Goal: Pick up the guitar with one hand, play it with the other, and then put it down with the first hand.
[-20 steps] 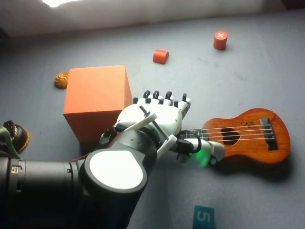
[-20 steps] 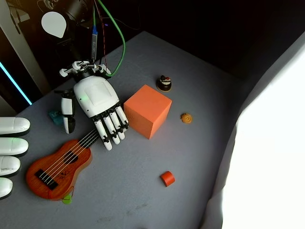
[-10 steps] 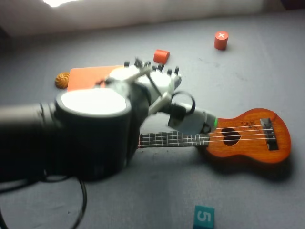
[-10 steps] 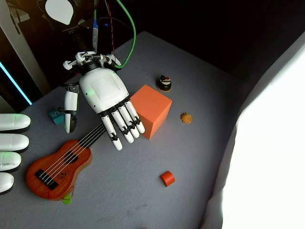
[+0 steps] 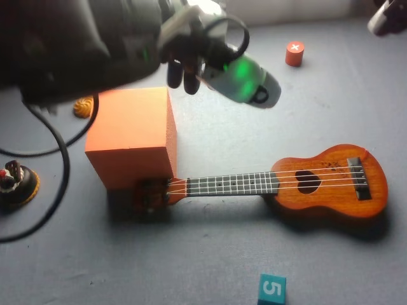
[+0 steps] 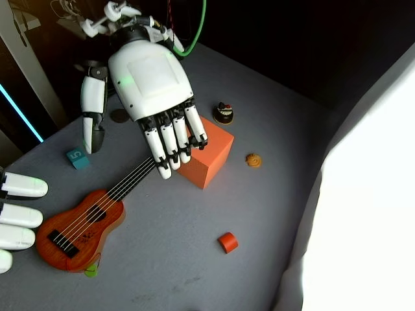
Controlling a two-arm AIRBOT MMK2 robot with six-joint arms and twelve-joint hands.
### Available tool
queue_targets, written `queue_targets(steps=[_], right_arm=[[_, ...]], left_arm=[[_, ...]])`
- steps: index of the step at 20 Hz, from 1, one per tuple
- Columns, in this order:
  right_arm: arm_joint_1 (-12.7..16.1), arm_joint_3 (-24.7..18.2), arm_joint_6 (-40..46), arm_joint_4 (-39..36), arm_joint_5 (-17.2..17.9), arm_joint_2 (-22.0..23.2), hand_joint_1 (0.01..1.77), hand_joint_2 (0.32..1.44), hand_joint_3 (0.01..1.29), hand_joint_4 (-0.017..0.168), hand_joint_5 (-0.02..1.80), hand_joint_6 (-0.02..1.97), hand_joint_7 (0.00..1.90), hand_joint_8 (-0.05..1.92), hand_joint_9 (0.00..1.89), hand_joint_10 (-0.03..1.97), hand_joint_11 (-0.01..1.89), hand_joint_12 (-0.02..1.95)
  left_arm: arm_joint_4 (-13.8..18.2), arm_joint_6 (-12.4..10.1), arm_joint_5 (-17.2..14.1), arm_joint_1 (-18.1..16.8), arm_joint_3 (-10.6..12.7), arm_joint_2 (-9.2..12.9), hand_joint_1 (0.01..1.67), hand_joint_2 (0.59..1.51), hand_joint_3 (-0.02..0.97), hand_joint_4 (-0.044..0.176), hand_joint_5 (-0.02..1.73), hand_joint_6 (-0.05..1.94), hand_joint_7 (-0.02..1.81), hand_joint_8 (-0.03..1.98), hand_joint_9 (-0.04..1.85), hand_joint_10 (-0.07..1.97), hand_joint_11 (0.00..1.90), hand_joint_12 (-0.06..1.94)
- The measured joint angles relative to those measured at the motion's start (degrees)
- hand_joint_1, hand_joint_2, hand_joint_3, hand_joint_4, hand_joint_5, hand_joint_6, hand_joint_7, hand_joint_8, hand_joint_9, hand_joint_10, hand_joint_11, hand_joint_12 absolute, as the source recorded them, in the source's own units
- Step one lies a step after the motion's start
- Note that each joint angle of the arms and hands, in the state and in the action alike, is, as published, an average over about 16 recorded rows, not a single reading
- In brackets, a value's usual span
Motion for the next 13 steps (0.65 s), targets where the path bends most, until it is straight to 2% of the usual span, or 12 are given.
queue_targets(steps=[3,6,10,13], right_arm=[[0.0,-0.08,0.0,-0.06,0.08,0.1,0.27,1.3,0.02,0.005,0.52,0.89,0.7,0.88,0.57,1.25,0.34,1.55],[0.0,-0.23,0.01,-0.18,-0.01,0.19,0.27,1.32,0.02,0.005,0.64,1.15,0.86,1.15,0.73,1.56,0.51,1.8],[0.01,-0.35,0.01,-0.3,-0.05,0.28,0.28,1.33,0.02,0.005,0.74,1.35,0.96,1.42,0.87,1.81,0.68,1.91],[0.02,-0.43,0.01,-0.38,-0.1,0.36,0.27,1.34,0.02,0.005,0.83,1.4,1.06,1.45,0.99,1.84,0.82,1.91]], left_arm=[[-3.26,4.75,-0.23,-3.48,-0.59,1.62,0.04,1.143,0.013,0.004,0.88,0.06,0.85,0.67,0.72,1.04,0.37,1.63],[-5.41,8.09,-0.1,-5.87,-1.1,2.8,0.04,1.167,0.013,-0.001,1.03,0.12,0.98,0.93,0.84,1.36,0.52,1.79],[-6.39,9.53,0.13,-7.21,-1.71,3.53,0.04,1.184,0.013,-0.001,1.15,0.16,1.04,1.2,0.9,1.63,0.64,1.87],[-6.54,9.77,0.19,-7.61,-2.06,3.92,0.03,1.196,0.013,-0.002,1.18,0.19,1.06,1.32,0.95,1.72,0.71,1.91]])
